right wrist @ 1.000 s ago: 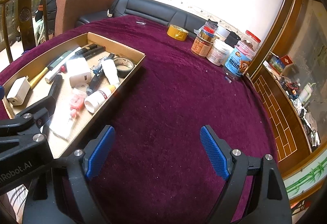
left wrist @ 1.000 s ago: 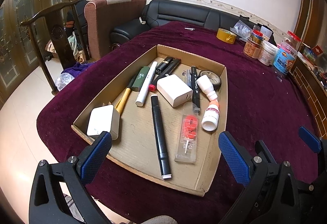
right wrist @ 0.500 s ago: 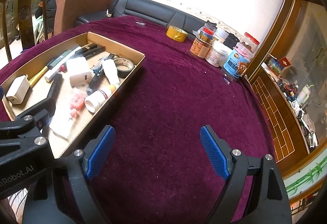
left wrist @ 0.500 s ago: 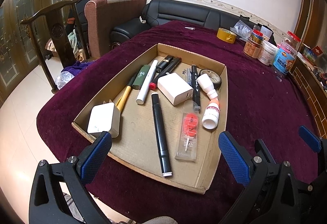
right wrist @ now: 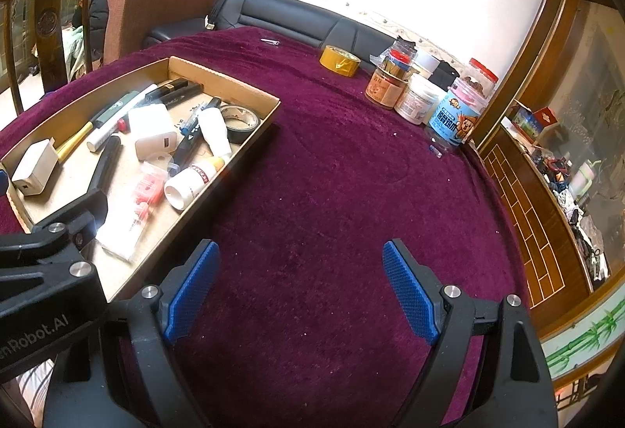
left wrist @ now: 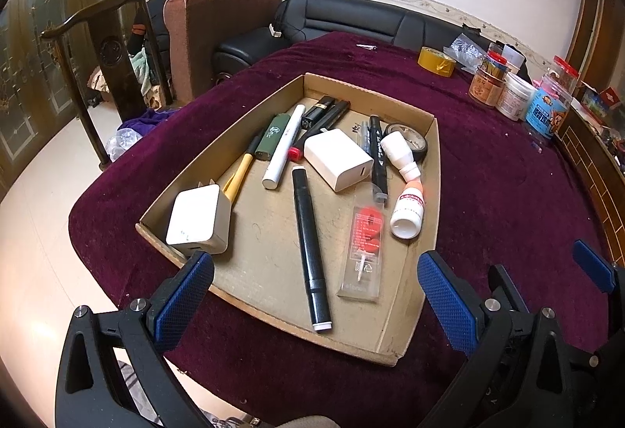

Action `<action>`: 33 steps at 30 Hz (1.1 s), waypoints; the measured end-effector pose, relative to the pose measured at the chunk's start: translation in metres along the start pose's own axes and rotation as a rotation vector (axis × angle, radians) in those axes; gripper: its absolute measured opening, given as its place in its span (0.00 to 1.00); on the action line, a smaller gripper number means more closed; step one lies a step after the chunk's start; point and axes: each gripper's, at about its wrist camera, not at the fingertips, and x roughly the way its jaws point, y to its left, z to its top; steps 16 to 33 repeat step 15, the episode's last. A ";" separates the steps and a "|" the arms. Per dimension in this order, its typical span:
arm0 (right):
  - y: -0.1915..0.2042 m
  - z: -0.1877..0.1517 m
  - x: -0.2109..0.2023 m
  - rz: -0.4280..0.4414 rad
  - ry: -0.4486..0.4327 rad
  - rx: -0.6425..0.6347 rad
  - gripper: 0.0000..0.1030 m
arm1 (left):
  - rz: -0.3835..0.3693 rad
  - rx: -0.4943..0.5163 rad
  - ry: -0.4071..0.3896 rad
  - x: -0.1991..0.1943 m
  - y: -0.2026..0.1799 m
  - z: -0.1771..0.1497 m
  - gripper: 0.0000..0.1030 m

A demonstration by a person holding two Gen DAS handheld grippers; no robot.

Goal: Organize rigid objects

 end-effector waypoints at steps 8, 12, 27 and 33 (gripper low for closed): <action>-0.019 -0.003 0.002 -0.006 0.000 0.054 0.84 | -0.004 0.033 0.008 -0.003 -0.017 -0.001 0.99; -0.030 -0.007 0.006 0.005 0.006 0.077 0.84 | 0.008 0.042 0.018 -0.003 -0.025 -0.002 0.99; -0.036 -0.008 0.007 0.014 0.005 0.084 0.84 | 0.018 0.048 0.015 -0.006 -0.031 -0.003 0.99; -0.036 -0.008 0.007 0.014 0.005 0.084 0.84 | 0.018 0.048 0.015 -0.006 -0.031 -0.003 0.99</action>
